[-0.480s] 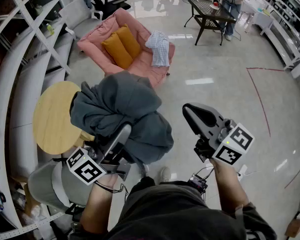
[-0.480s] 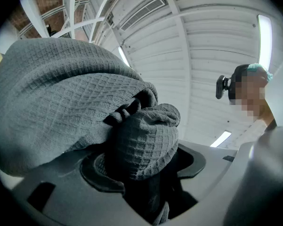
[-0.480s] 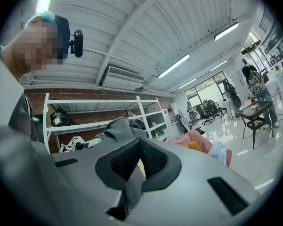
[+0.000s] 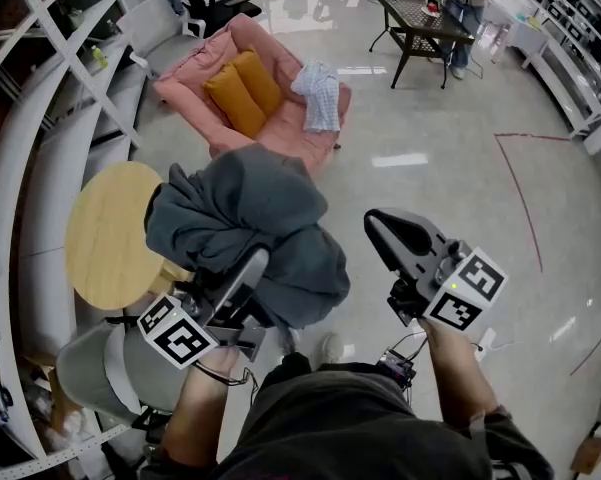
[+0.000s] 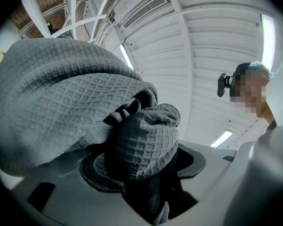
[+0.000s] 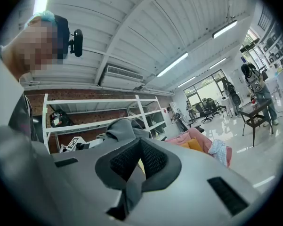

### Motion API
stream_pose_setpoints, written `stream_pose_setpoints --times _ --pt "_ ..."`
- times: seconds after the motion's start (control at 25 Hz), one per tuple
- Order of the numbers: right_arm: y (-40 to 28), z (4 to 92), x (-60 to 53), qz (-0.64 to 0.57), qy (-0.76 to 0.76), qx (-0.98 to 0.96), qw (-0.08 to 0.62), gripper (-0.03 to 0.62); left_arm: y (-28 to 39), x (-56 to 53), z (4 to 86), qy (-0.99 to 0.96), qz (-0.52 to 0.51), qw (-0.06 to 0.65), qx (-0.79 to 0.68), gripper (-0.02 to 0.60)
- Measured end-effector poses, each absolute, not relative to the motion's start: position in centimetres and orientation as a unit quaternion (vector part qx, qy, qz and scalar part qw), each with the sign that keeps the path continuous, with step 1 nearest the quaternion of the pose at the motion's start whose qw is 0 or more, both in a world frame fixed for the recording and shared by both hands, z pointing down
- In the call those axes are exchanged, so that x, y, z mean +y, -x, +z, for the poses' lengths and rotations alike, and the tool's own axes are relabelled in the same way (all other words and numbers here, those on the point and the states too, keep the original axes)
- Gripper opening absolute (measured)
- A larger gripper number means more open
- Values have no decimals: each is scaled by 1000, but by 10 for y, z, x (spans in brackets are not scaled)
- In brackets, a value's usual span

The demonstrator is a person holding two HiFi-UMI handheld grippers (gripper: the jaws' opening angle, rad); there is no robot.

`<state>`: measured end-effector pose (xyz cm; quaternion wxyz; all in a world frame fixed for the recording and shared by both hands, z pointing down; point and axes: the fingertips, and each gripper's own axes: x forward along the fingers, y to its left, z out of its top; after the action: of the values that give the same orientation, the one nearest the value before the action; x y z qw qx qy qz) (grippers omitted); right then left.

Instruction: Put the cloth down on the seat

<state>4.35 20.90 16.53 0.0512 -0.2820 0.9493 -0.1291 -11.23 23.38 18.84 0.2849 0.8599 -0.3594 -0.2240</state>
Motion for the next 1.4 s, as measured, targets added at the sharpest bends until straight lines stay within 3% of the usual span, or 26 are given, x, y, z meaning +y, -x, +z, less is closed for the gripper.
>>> stream_pose_setpoints --times 0.72,0.96,1.24,1.4 --pt "-86 181 183 -137 288 946 64 15 83 211 197 -859 -226 270 -372 290" --pt "-59 212 99 -135 288 946 65 15 115 125 227 -858 -223 265 -378 290" --pt "-91 186 130 -139 289 945 61 15 86 158 200 -855 -227 266 -383 290" --pt "-74 212 99 -141 294 943 59 17 105 126 225 -856 -226 268 -380 290"
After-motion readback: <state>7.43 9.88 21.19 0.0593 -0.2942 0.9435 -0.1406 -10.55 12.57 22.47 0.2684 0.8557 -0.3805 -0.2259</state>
